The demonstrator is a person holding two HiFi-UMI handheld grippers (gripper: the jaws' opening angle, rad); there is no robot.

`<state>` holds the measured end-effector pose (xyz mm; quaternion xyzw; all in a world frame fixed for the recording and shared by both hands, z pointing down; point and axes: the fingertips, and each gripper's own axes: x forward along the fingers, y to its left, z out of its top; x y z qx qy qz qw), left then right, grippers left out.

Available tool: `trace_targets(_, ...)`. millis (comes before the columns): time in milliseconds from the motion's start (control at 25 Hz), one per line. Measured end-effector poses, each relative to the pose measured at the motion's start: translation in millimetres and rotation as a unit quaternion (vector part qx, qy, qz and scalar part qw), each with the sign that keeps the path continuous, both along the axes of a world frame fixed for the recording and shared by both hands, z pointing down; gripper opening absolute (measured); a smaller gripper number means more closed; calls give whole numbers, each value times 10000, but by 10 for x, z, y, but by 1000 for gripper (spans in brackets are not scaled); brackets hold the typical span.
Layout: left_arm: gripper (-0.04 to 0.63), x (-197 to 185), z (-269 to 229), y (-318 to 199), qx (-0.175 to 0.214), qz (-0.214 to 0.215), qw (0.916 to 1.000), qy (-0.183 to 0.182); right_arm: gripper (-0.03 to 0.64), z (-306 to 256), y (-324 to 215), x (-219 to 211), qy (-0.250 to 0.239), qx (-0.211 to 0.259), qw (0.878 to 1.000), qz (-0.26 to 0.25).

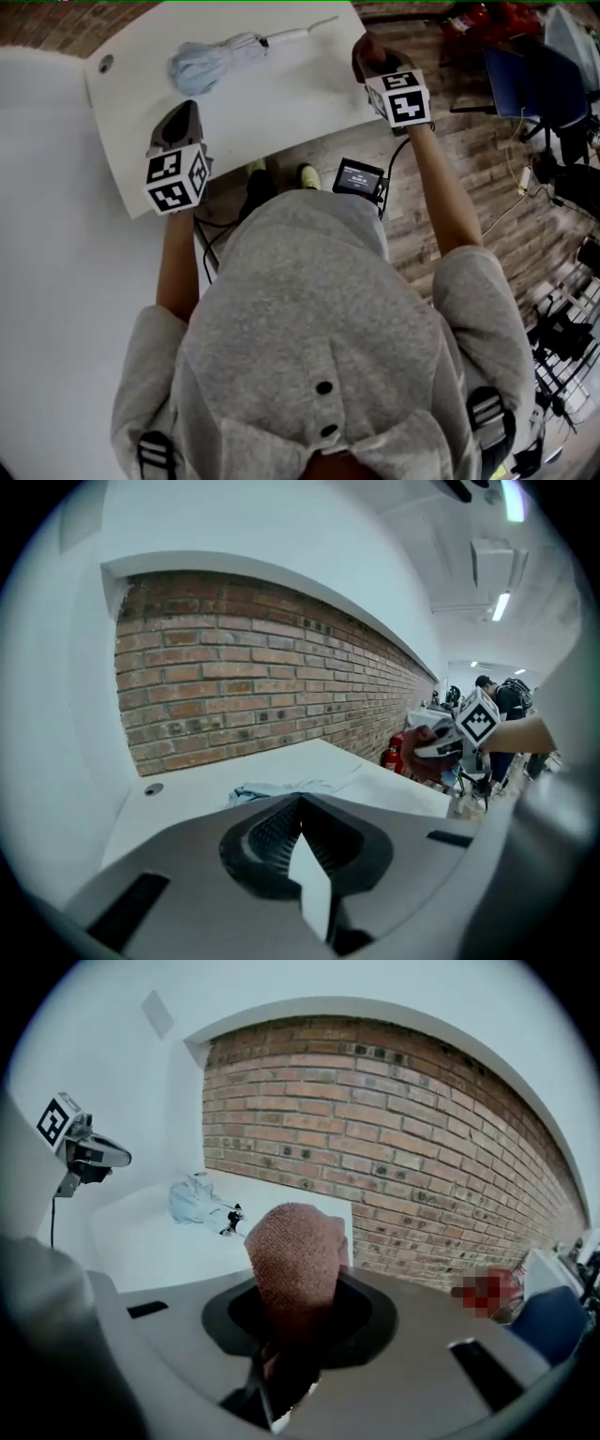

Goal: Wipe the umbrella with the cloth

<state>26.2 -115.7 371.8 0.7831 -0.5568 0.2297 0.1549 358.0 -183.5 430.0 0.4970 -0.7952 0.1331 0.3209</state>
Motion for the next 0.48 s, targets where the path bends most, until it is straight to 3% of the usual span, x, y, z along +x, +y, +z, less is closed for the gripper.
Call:
trace_targets(280,15,511,-542,659,545,-40,9984,173,103,-577,702,63,-656,590,9954,-371)
trace_targets(480,15,735,-1047,948,1033,35,9941,335,103,-1175,1107,-71,-1304,999,9853,-476)
